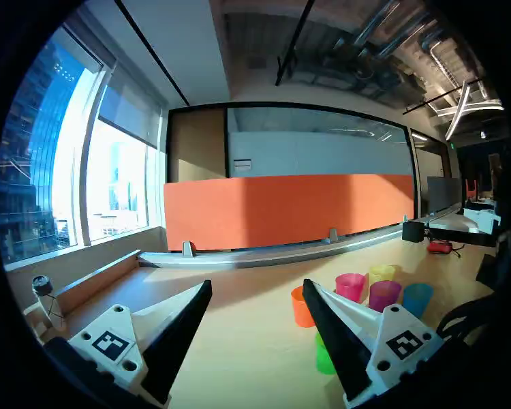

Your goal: Pour water

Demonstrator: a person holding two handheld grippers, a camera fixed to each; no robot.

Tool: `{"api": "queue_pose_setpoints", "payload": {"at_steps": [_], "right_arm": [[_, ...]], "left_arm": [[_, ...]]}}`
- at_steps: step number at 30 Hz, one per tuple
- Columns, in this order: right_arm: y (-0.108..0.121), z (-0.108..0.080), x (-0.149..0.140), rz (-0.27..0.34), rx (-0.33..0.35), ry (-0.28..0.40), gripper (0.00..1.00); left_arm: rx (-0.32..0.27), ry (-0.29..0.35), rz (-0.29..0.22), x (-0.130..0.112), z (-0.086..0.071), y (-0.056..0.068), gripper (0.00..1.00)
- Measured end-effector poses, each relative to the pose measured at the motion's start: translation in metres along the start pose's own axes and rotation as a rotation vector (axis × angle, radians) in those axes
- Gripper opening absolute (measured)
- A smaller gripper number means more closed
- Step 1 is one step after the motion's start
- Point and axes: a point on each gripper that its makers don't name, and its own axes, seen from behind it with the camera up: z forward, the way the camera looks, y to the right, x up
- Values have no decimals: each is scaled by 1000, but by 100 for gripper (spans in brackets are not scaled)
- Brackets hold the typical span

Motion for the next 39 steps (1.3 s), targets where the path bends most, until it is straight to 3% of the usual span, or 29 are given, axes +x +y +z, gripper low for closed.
{"api": "queue_pose_setpoints", "payload": {"at_steps": [12, 24, 39], "right_arm": [[-16, 3, -6, 65, 27, -26, 100], [-25, 8, -1, 40, 34, -31, 100], [-30, 9, -1, 32, 38, -38, 100]], "left_arm": [[52, 17, 17, -12, 10, -2, 99], [79, 25, 13, -28, 15, -5, 99], [72, 9, -72, -53, 18, -12, 99]]}}
